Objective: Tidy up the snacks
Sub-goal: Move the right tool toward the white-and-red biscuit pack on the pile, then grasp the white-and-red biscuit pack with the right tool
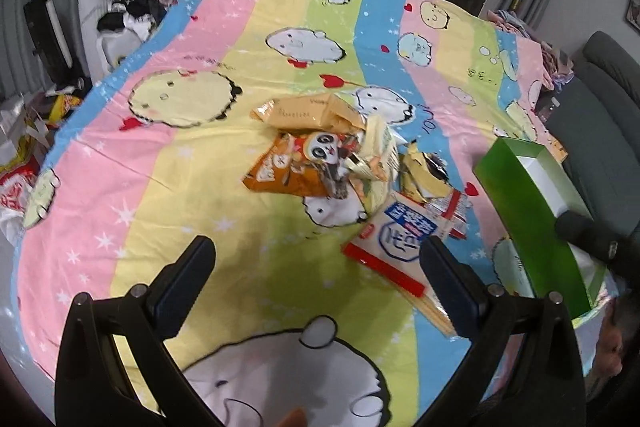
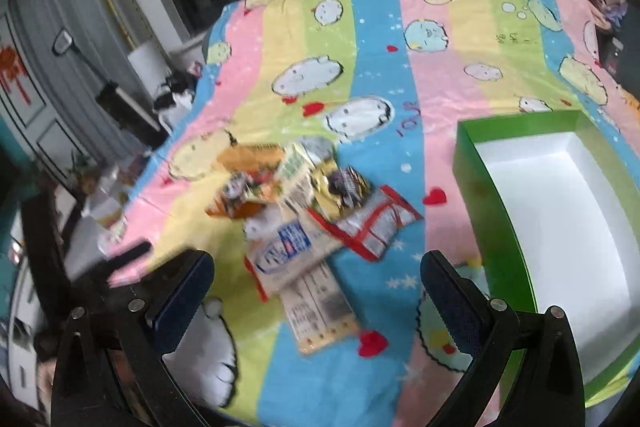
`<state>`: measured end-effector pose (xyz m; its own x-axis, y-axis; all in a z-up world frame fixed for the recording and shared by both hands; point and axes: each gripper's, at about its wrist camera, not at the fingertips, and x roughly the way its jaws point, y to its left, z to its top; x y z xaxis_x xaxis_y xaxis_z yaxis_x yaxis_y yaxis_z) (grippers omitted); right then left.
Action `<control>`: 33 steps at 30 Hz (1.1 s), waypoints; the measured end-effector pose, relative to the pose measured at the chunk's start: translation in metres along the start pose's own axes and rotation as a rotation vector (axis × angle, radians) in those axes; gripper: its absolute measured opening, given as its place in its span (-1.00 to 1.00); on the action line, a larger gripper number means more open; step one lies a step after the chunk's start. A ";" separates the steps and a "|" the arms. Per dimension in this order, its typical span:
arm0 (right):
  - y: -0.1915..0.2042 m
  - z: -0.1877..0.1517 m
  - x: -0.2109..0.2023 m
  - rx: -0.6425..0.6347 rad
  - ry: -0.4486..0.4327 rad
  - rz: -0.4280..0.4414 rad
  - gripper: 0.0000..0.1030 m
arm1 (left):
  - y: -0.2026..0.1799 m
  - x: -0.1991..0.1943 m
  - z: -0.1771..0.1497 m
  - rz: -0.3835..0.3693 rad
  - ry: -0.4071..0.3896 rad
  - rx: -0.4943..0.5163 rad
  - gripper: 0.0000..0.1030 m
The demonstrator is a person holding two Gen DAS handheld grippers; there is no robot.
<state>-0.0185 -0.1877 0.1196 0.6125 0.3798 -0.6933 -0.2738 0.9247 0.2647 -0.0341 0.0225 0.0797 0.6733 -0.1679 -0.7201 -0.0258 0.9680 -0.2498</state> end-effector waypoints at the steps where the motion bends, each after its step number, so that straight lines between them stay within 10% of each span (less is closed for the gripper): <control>1: 0.003 0.005 0.000 0.006 -0.002 -0.001 0.99 | -0.001 0.001 0.000 -0.009 0.008 -0.003 0.96; 5: 0.010 0.014 0.013 0.011 0.013 0.063 0.97 | -0.007 0.008 -0.004 -0.068 0.053 -0.022 0.84; 15: -0.010 -0.011 0.065 0.096 0.206 0.152 0.17 | -0.033 0.030 -0.026 -0.183 0.223 -0.066 0.00; 33: -0.028 -0.033 0.099 0.144 0.331 0.194 0.14 | -0.058 0.057 -0.037 -0.246 0.237 -0.063 -0.35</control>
<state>0.0252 -0.1766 0.0211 0.2816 0.5399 -0.7933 -0.2397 0.8401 0.4866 -0.0214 -0.0498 0.0292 0.4752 -0.4408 -0.7615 0.0659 0.8809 -0.4687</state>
